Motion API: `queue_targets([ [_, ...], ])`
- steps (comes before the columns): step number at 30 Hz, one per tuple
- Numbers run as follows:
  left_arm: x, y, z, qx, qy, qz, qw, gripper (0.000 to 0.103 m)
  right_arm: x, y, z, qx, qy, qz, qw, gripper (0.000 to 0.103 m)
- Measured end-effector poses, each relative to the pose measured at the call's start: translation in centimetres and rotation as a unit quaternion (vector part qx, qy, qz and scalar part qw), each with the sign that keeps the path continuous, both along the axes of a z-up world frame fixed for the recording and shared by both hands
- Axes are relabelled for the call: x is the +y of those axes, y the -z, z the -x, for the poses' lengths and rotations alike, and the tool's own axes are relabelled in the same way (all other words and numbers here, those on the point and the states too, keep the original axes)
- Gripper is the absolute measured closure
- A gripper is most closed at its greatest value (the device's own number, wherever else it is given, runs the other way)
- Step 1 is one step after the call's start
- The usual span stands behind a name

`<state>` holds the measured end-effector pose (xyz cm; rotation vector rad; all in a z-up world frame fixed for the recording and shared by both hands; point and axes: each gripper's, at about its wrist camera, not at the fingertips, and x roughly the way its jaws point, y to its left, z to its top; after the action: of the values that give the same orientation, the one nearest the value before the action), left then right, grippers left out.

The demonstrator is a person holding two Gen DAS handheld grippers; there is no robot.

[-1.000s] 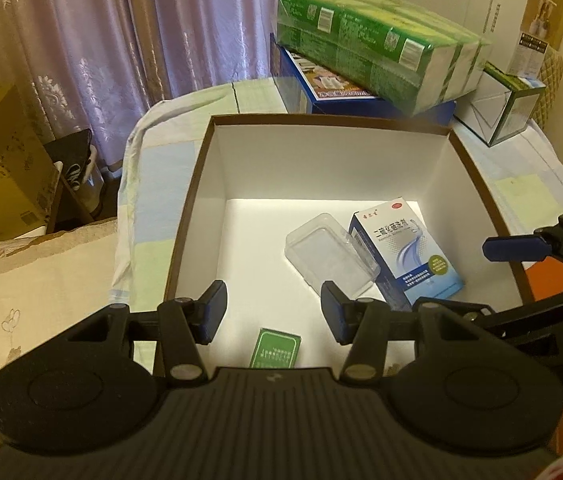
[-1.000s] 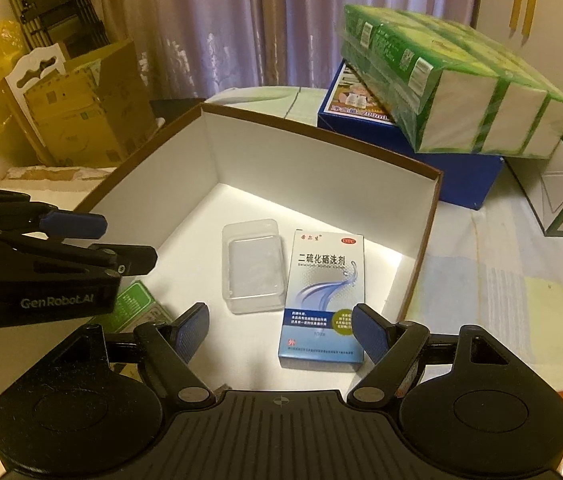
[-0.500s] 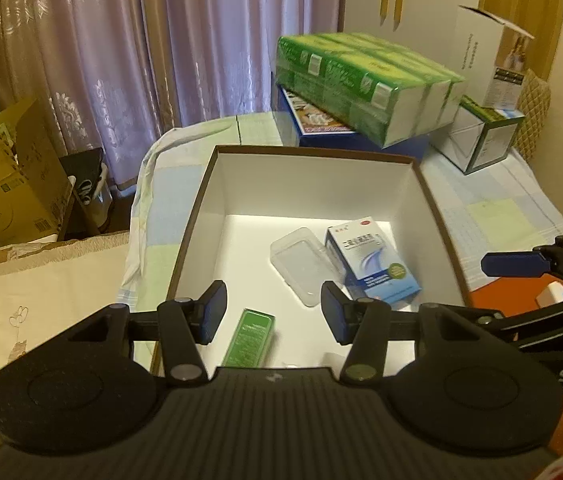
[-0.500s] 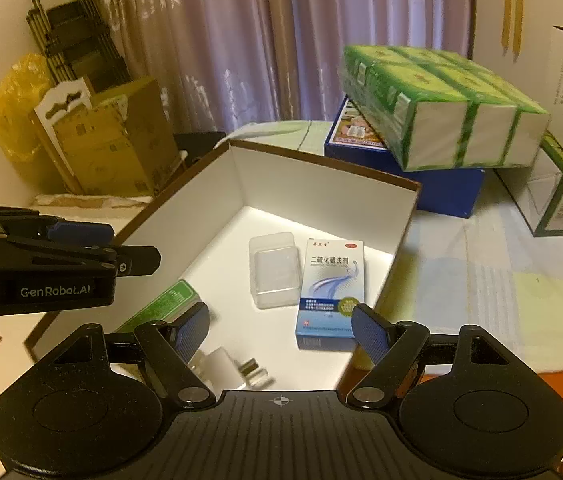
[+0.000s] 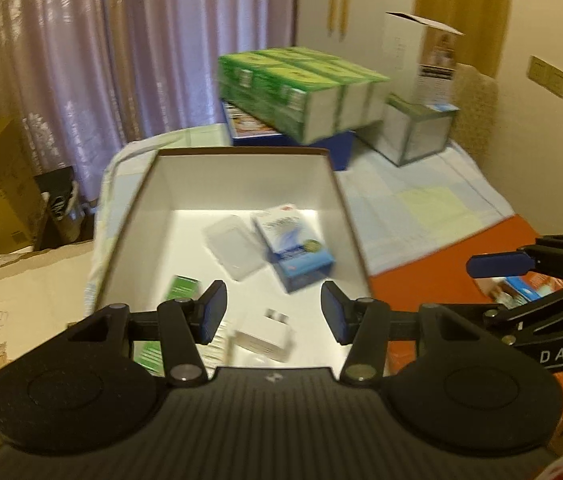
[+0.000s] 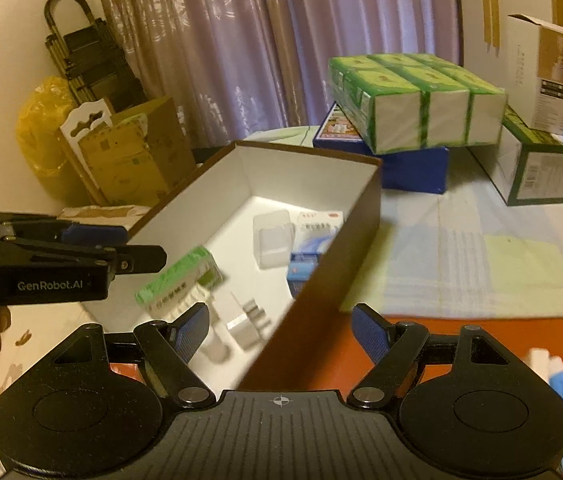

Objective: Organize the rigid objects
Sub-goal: 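Withdraw both grippers from the box back toward the table items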

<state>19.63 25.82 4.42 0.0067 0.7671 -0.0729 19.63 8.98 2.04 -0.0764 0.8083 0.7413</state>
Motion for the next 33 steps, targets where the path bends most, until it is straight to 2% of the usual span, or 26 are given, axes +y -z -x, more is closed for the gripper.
queue_targets([
  [8, -5.9, 1.0, 1.9, 0.016, 0.044, 0.027, 0.9985, 0.055, -6.5, 0.8, 2.8, 0.014, 0.023, -0.004, 1.000, 0.028],
  [13, -9.8, 1.4, 2.1, 0.020, 0.073, 0.030, 0.9967, 0.055, -10.6, 1.1, 3.6, 0.021, 0.047, 0.003, 0.999, 0.028],
  [23, -16.8, 4.0, 2.1, 0.052, 0.116, 0.043, 0.9910, 0.055, -19.0, 1.9, 3.9, 0.044, 0.107, 0.014, 0.993, 0.028],
  [33, -21.7, 6.7, 1.5, 0.070, 0.151, 0.036, 0.9854, 0.056, -24.4, 3.1, 3.6, 0.065, 0.146, 0.027, 0.987, 0.029],
])
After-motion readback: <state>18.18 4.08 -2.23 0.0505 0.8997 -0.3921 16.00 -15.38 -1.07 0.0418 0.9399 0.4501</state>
